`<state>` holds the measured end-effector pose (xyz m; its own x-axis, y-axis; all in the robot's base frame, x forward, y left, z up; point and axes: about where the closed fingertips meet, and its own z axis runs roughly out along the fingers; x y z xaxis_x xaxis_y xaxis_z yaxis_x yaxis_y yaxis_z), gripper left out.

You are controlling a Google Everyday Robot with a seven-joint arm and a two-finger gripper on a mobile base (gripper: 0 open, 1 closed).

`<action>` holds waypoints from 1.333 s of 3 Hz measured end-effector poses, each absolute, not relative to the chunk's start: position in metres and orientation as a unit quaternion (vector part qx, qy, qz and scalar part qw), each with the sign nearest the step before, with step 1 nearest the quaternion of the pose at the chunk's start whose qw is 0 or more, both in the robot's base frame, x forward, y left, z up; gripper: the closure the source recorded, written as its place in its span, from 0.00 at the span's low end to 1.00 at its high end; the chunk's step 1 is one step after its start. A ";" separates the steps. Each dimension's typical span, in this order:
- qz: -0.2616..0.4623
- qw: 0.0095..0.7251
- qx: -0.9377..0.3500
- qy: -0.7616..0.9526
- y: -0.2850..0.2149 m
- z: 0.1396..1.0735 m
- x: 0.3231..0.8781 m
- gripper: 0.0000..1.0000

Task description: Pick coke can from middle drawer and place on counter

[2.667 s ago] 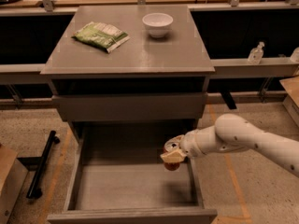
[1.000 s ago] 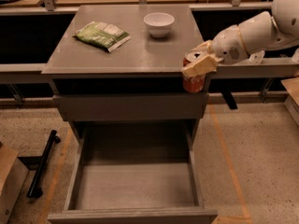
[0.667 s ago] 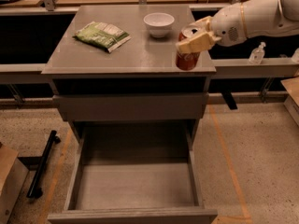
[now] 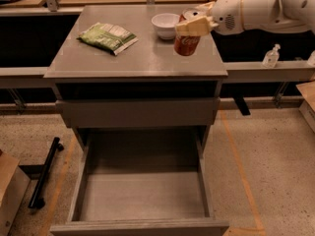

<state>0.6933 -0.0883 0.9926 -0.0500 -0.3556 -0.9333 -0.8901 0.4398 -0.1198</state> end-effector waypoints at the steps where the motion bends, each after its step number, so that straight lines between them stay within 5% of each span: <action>1: 0.251 0.516 -0.429 0.698 -0.085 0.979 0.731 0.83; 4: 0.204 0.480 -0.382 0.763 -0.085 0.923 0.810 0.12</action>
Offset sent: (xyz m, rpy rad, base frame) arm 0.1190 -0.0017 -0.0581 -0.0657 0.0977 -0.2458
